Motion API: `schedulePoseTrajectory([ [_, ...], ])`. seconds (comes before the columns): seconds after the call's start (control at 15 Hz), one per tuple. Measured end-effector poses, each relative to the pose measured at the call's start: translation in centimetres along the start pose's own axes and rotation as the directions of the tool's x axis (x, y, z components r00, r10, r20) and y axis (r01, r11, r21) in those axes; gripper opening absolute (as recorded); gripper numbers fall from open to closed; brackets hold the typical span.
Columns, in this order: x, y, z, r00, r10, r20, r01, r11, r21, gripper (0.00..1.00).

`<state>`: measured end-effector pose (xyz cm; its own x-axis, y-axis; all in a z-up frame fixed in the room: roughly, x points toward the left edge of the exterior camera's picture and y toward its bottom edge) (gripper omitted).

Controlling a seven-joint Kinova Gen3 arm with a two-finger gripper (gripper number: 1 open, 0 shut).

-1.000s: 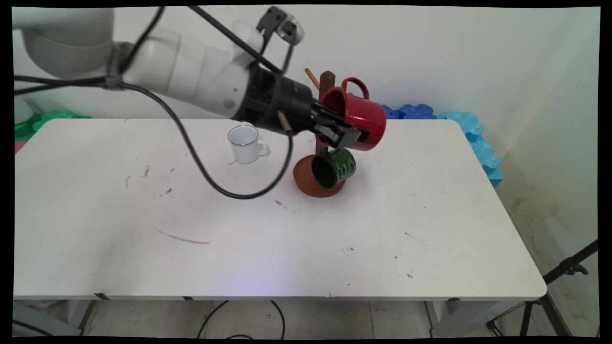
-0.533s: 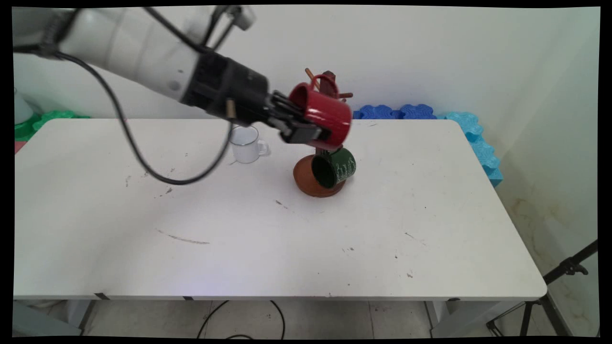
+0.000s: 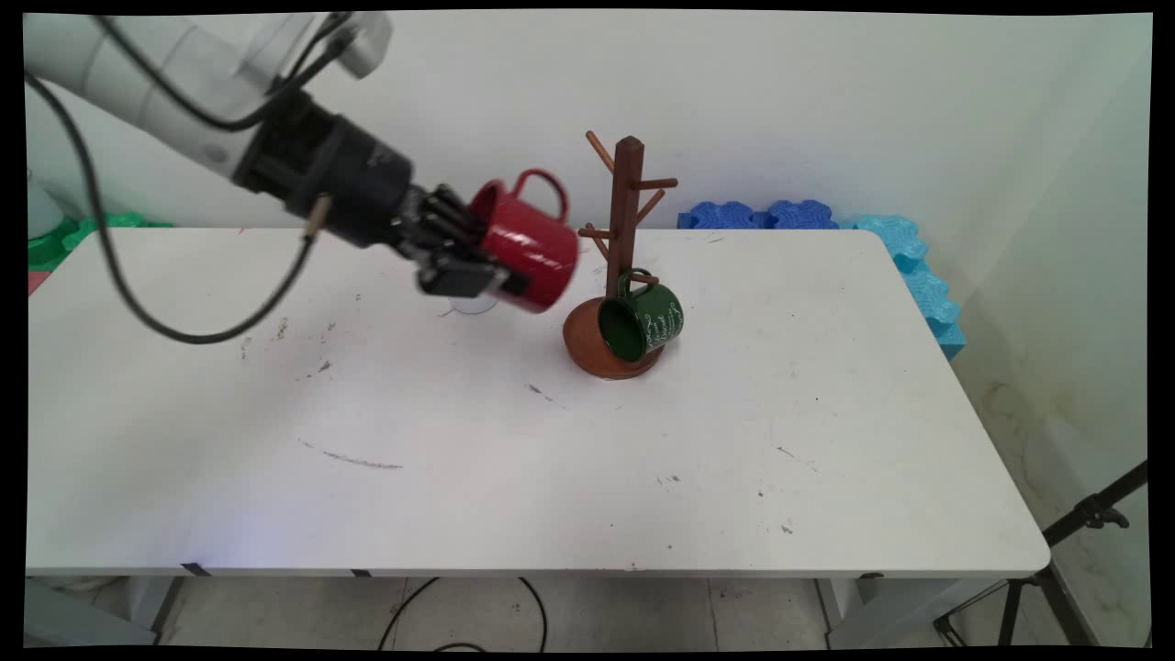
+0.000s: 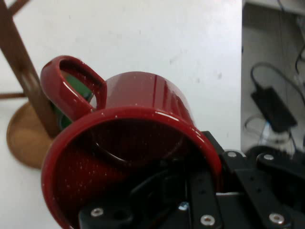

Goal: Place the picked object on the table

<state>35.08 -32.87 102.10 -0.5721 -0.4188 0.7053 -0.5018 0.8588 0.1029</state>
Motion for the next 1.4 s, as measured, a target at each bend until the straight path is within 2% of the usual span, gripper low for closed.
schedulePoseTrajectory([
  [0.27,-2.6,-1.5,-1.6,0.99,0.088,0.109,-0.086,0.996,-0.02,0.0],
  [0.47,-4.7,-2.6,-2.2,0.97,0.156,0.189,-0.151,0.988,-0.038,0.0],
  [0.87,-9.0,-4.7,-1.7,0.9,0.277,0.336,-0.268,0.96,-0.074,0.0],
  [1.07,-10.7,-5.8,-0.8,0.863,0.326,0.387,-0.317,0.944,-0.089,0.0],
  [1.4,-12.5,-7.8,0.8,0.81,0.391,0.437,-0.387,0.917,-0.103,0.0],
])
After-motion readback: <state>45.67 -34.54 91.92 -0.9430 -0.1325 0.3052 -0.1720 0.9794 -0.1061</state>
